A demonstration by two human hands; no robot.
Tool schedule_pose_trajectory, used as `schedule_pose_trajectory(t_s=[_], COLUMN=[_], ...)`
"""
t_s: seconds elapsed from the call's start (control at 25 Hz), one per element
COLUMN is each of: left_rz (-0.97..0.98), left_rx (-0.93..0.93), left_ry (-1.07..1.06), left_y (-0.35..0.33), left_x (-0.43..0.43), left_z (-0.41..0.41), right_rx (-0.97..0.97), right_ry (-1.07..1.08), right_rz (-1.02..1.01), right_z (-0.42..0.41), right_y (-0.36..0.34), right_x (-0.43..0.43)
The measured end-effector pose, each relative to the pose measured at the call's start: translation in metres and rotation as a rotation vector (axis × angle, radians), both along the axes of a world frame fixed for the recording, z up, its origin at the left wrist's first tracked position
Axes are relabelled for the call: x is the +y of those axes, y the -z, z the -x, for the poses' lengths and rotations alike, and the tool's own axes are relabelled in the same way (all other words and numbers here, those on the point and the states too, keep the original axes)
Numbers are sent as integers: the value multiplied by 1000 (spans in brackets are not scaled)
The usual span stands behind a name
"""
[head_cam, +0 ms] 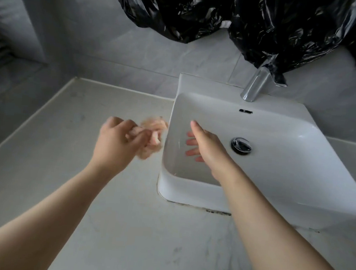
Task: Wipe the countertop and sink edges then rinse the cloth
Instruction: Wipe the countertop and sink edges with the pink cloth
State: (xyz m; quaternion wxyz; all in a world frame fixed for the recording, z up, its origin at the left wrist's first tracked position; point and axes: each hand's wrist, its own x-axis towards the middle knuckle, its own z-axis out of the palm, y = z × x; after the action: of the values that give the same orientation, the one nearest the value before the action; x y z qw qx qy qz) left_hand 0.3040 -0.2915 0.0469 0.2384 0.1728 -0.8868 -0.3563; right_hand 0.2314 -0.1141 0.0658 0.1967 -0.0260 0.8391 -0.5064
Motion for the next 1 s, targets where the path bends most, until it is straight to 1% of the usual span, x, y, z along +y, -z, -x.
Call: schedule_pose_trajectory(t_s=[0.04, 0.08, 0.12, 0.16, 0.24, 0.28, 0.32, 0.36, 0.4, 0.44, 0.48, 0.52, 0.56, 0.64, 0.72, 0.76, 0.84, 0.96, 1.0], left_rz=[-12, -74, -222, -464, -1016, -1141, -1164, -1037, -812, -655, -608, -681, -824, -1114, -1301, -1349, -1358, -1414, -1400], left_rx=[-10, -72, -162, -260, -296, -291, -246, -198, -178, -136, -79, -45, -49, -162, -236, -234, -183, -161, -134], left_ry=[-94, -160, -191, -167, -134, -160, -206, -243, -277, -280, -298, -314, -329, -324, -280, -260, -246, -257, -234], left_y=[4, 8, 14, 19, 25, 27, 29, 34, 40, 43, 48, 53, 56, 59, 63, 65, 59, 49, 49], left_x=[0, 5, 15, 30, 57, 66, 73, 77, 80, 83, 86, 88, 89, 94, 104, 109, 116, 117, 120], left_z=[-2, -4, -5, -5, -4, -9, -16, -24, -30, -35, -34, -28, -22, -21, -27, -30, -23, -6, -10], right_rx=[85, 143, 167, 167, 156, 157, 162, 171, 180, 189, 196, 208, 219, 238, 248, 245, 242, 233, 230], right_ry=[32, 13, -39, -102, -186, -207, -221, -229, -232, -232, -232, -231, -227, -214, -221, -228, -234, -224, -226], right_rz=[-115, -236, -332, -402, -455, -468, -475, -474, -467, -455, -444, -433, -423, -400, -389, -390, -390, -371, -370], right_z=[2, 2, -1, -4, -6, -6, -6, -5, -5, -5, -5, -5, -5, -5, -5, -4, -5, -5, -5], right_y=[11, 23, 32, 39, 42, 42, 41, 42, 43, 44, 46, 46, 46, 47, 46, 46, 46, 45, 45], right_x=[11, 19, 25, 27, 25, 25, 24, 24, 25, 26, 26, 27, 27, 27, 28, 28, 27, 27, 28])
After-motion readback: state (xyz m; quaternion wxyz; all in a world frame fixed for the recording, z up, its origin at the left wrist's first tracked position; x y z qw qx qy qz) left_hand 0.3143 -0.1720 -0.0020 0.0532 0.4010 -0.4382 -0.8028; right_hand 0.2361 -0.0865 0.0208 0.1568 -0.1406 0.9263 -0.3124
